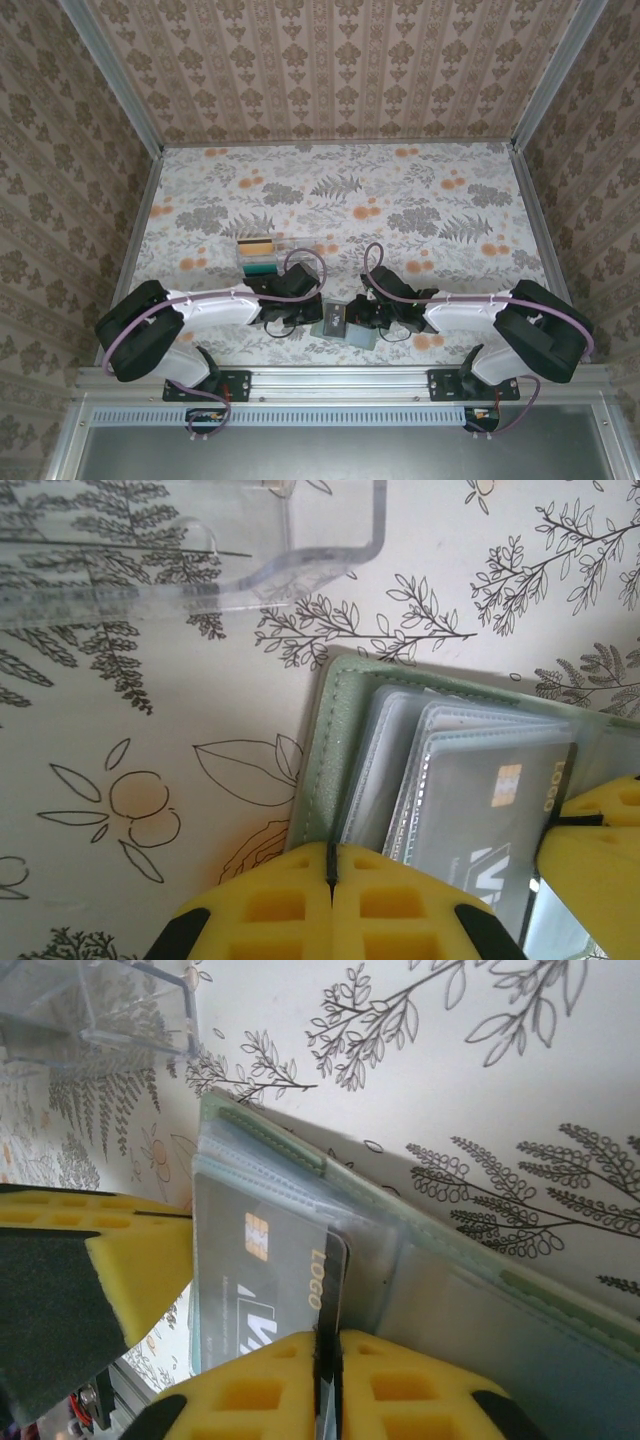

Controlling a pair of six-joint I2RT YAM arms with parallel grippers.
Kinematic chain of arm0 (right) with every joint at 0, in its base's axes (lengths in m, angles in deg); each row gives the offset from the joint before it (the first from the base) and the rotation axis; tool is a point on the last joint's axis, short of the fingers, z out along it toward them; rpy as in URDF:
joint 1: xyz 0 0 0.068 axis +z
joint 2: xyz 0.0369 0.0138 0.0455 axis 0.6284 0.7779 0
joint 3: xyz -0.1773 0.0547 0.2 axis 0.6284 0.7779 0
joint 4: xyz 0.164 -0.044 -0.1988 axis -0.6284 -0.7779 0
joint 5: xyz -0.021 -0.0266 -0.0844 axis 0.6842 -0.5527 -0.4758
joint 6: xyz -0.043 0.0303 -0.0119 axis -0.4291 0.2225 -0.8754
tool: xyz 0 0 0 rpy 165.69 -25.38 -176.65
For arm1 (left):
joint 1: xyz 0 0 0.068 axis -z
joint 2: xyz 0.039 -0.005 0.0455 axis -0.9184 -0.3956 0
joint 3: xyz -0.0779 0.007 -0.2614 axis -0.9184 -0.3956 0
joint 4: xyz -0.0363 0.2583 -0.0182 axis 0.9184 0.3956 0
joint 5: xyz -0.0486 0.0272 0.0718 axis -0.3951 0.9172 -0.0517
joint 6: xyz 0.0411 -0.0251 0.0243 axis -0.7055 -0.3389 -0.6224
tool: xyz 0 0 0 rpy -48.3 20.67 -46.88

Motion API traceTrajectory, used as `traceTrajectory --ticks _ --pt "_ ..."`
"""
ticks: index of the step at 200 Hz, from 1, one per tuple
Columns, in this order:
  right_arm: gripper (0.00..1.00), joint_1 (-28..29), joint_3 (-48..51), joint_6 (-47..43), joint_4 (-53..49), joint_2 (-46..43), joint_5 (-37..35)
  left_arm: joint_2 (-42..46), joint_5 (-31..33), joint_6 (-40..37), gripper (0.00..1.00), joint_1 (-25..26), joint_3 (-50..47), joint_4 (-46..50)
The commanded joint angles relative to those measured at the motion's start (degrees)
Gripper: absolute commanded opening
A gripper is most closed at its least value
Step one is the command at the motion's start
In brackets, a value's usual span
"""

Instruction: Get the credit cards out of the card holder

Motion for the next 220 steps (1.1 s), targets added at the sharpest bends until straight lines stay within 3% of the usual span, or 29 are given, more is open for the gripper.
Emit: traceTrajectory --ticks 1,12,35,168,179,192,220 --pt "0.19 -0.11 1.26 0.21 -3.04 -0.70 -0.56 -3.98 2.54 1.00 0.00 0.81 -3.19 10.01" --pt "0.17 -0.17 1.51 0.14 -3.25 -2.56 -0.70 -3.95 2.53 1.17 0.00 0.70 -3.24 10.00" --pt "0.00 -0.19 1.87 0.14 -3.51 -3.20 -0.85 -4.05 2.61 1.37 0.00 0.76 -3.32 10.00" --pt "0.00 -2.52 5.24 1.19 -6.96 -7.25 -2.69 -3.87 3.19 2.47 0.00 0.82 -3.87 10.41" --pt "0.08 -2.62 5.66 1.15 -5.69 -7.61 -2.13 -3.81 3.06 2.19 0.00 0.86 -3.77 10.20" --pt "0.23 -2.62 5.74 1.02 -4.43 -7.76 -1.52 -3.70 2.99 2.10 0.00 0.86 -3.61 10.26" --pt "0.30 -2.51 5.82 0.85 -1.19 -7.91 -0.21 -3.70 3.06 1.78 0.00 0.83 -3.24 10.36"
